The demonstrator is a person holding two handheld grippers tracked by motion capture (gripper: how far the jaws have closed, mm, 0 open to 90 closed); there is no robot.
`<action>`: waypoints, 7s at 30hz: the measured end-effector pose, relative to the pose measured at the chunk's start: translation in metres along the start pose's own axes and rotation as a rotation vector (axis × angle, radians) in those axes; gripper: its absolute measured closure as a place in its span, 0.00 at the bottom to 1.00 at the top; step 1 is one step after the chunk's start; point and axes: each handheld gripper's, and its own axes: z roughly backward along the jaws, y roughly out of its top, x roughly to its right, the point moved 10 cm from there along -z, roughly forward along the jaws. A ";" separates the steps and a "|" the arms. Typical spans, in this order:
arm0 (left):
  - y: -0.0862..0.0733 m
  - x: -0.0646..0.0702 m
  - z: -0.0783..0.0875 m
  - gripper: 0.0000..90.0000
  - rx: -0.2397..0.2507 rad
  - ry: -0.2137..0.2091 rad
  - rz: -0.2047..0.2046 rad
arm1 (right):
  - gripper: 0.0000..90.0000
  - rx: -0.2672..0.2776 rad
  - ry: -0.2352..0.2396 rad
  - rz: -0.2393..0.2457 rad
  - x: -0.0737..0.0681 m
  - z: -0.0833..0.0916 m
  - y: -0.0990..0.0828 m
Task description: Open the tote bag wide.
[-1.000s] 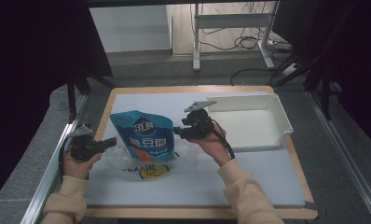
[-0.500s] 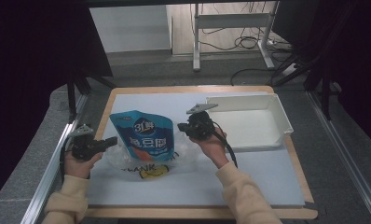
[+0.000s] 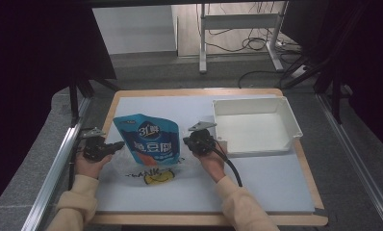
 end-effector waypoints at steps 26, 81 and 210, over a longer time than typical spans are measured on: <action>-0.023 -0.004 -0.034 1.00 -0.089 -0.022 0.015 | 0.99 -0.056 0.012 -0.061 0.013 -0.020 -0.037; 0.029 0.037 0.051 1.00 0.120 -0.115 -0.013 | 0.99 0.134 0.121 0.040 -0.029 0.086 0.011; -0.044 0.063 0.048 0.96 0.105 -0.033 -0.068 | 0.98 0.160 0.125 0.030 -0.006 0.094 -0.002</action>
